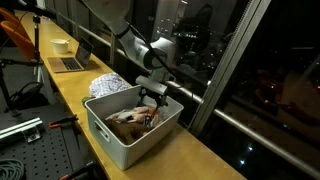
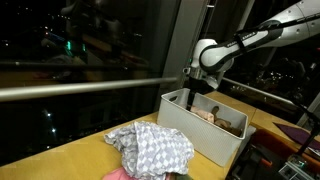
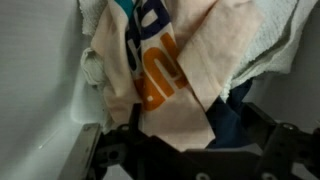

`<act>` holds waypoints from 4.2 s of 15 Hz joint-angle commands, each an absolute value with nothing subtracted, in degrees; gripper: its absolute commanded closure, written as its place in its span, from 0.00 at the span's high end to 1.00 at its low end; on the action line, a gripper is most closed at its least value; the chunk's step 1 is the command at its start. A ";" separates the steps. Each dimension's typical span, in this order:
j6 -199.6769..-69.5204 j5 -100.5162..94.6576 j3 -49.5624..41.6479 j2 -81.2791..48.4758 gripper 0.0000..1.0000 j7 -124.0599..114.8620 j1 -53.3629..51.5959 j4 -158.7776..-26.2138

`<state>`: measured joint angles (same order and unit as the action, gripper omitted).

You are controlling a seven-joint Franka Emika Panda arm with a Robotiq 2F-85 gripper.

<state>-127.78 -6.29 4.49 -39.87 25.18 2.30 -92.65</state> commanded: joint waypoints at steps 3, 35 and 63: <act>-128.22 -6.14 5.22 -41.00 1.00 26.92 3.15 -94.32; -118.54 -5.83 8.56 -10.09 0.06 27.91 -1.22 -104.19; -84.80 -23.52 15.64 -31.30 0.06 19.66 -29.27 -52.49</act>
